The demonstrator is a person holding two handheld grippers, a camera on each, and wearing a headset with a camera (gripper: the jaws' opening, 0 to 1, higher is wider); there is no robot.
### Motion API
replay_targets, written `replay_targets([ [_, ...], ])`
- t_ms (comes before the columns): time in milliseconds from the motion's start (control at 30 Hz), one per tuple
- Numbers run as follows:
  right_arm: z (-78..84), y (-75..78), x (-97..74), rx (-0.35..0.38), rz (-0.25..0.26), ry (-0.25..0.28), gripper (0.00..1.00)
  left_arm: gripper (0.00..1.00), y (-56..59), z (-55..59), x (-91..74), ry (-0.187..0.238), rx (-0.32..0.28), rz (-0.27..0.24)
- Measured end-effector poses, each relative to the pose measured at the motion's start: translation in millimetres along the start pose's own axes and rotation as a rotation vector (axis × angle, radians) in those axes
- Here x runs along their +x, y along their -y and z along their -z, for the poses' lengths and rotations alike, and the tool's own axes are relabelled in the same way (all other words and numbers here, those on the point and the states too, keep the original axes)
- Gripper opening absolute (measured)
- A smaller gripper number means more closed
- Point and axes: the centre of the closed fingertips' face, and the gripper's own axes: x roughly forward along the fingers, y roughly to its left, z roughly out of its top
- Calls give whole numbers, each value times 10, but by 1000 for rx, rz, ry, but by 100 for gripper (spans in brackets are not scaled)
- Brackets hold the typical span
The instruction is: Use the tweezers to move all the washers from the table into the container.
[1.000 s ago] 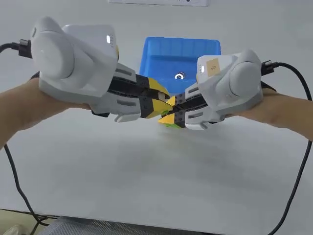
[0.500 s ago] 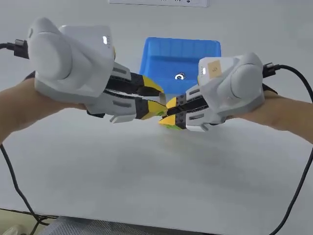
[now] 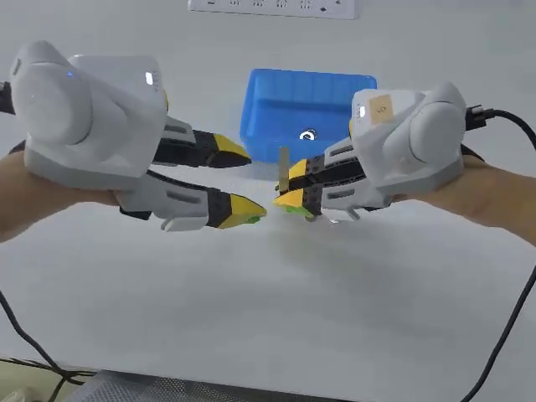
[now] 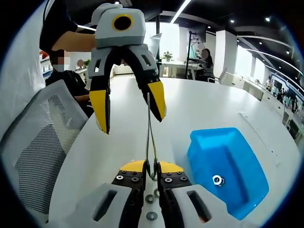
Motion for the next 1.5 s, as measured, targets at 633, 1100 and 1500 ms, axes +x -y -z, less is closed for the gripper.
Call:
replay_targets([
  [633, -431, 205, -422, -4, 85, 65, 10, 60, -28, 113, -222, 54, -99, -86],
  [1100, -701, 781, -758, 33, 207, 136, 10, 64, -64, 86, -242, 116, -179, -109],
  [1500, -343, 1231, -642, 90, 273, 88, 10, 74, -52, 175, -205, 98, -213, -121],
])
